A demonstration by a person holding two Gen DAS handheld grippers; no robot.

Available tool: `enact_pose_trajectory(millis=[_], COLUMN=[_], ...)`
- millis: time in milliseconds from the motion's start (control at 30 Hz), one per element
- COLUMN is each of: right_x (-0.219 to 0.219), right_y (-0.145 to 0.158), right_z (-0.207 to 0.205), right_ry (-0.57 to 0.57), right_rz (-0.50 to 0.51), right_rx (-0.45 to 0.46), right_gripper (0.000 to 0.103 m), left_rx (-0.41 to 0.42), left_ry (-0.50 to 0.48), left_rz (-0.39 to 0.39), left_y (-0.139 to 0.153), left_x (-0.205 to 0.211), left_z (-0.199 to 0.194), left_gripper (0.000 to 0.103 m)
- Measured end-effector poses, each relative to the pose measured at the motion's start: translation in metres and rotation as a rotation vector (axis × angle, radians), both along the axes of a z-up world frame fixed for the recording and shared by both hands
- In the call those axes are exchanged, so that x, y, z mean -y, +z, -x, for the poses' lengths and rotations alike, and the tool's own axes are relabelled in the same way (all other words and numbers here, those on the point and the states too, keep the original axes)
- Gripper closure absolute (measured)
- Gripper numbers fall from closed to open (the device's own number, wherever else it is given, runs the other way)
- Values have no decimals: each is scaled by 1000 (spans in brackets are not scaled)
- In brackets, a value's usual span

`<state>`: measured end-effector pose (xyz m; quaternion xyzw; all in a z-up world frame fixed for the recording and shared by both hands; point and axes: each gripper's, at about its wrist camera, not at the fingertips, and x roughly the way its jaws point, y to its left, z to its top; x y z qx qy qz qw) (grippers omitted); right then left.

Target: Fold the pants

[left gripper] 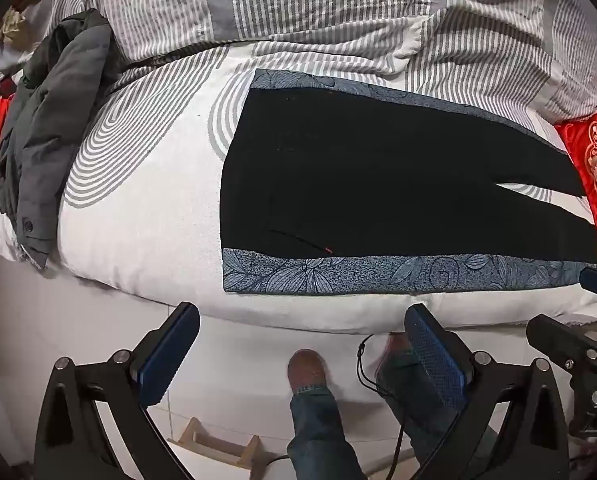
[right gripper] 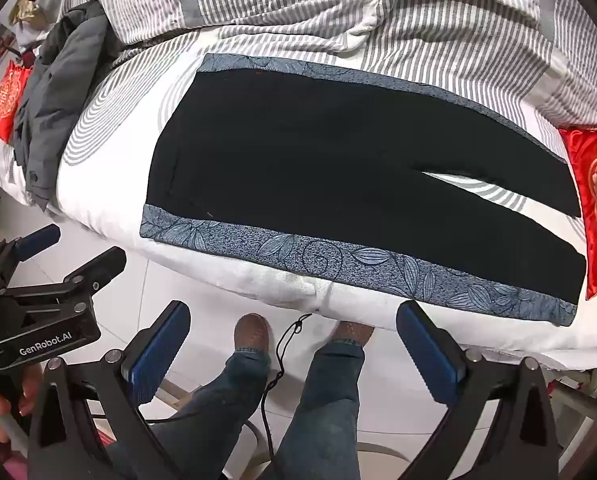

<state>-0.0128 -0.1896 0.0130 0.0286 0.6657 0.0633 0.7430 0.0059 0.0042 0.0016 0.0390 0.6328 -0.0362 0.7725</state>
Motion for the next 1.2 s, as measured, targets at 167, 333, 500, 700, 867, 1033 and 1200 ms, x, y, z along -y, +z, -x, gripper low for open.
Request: enact_pose_trajectory(millis=[167, 333, 500, 700, 867, 1033, 1200], right_x=[1, 3, 7, 12, 14, 18, 25], right_y=[-1, -3, -6, -12, -19, -32, -60], right_z=[-2, -5, -4, -1, 3, 8, 16], right_ry=[-4, -12, -15, -32, -48, -77, -169], right_rz=[-7, -3, -11, -15, -22, -54, -169], right_rx=[11, 13, -3, -20, -39, -46, -102], right_gripper=[0, 0, 0, 0, 0, 0, 0], left_rx=[-28, -73, -59, -42, -56, -44, -51], left_ry=[6, 17, 22, 28, 33, 53, 116], left_rz=[-18, -19, -19, 5, 27, 75, 82], left_y=[-2, -4, -6, -13, -20, -29, -52], left_x=[0, -1, 0, 2, -2, -10, -23], left_z=[-1, -3, -2, -1, -1, 0, -2], left_gripper=[0, 0, 0, 0, 0, 0, 0])
